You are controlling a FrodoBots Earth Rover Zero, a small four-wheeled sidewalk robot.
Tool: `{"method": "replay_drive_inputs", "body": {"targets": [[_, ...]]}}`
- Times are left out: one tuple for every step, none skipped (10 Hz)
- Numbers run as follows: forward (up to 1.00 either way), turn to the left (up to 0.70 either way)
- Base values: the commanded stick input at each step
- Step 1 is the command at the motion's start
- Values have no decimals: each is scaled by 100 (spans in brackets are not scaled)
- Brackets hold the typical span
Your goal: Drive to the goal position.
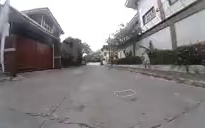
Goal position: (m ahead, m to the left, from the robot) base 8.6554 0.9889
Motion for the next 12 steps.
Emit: {"method": "replay_drive_inputs", "body": {"targets": [[100,21],[100,21],[100,21],[100,21],[100,21],[100,21],[100,21],[100,21],[100,21],[100,21],[100,21],[100,21]]}}
